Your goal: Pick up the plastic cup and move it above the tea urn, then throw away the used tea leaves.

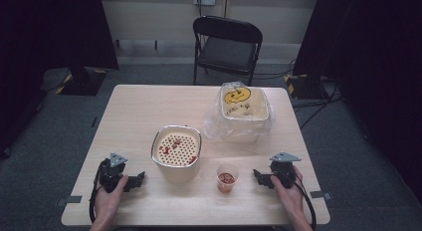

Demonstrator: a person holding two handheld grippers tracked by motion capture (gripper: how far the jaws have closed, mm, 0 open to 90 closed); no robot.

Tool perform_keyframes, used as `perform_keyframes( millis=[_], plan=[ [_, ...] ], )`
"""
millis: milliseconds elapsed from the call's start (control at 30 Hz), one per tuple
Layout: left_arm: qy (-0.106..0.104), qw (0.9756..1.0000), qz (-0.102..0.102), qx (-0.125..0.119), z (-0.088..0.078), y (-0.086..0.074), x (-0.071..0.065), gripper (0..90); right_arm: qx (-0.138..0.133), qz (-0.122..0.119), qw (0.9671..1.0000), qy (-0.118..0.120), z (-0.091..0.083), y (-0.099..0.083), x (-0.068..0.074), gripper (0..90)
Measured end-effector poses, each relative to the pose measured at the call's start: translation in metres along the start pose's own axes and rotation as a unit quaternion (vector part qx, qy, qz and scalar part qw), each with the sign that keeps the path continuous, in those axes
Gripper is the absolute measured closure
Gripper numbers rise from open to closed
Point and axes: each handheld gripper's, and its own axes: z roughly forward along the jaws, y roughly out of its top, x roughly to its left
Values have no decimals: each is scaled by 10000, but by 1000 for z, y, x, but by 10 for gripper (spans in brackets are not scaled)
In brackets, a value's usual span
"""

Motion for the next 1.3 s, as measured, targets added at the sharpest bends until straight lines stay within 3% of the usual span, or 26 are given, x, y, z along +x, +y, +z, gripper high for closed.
perform_keyframes(
  millis=[333, 500, 700, 733, 1067, 1233, 1300],
  plan=[
    [-4, 10000, 0, 0, 0, 0, 0, 0, -34, 41, 10000, -49, -4, 0, 3, 141],
    [-6, 10000, 6, 1, 0, 0, 0, 0, -212, -59, 9995, 233, -14, 1, 11, 144],
    [-3, 10000, 0, -1, 0, 0, 0, 0, -173, -166, 9986, 474, -21, 2, 25, 157],
    [0, 10000, -1, -1, 0, 0, 0, 0, -175, -174, 9976, 650, -23, 2, 31, 166],
    [0, 10000, -1, -2, 0, 0, 0, 0, -174, -596, 9907, 1212, -28, 5, 61, 178],
    [2, 10000, -1, 1, 0, 0, 0, 0, -190, -756, 9875, 1370, -31, 7, 72, 172],
    [1, 10000, -1, 3, 0, 0, 0, 0, -227, -826, 9845, 1534, -31, 8, 79, 170]
  ],
)
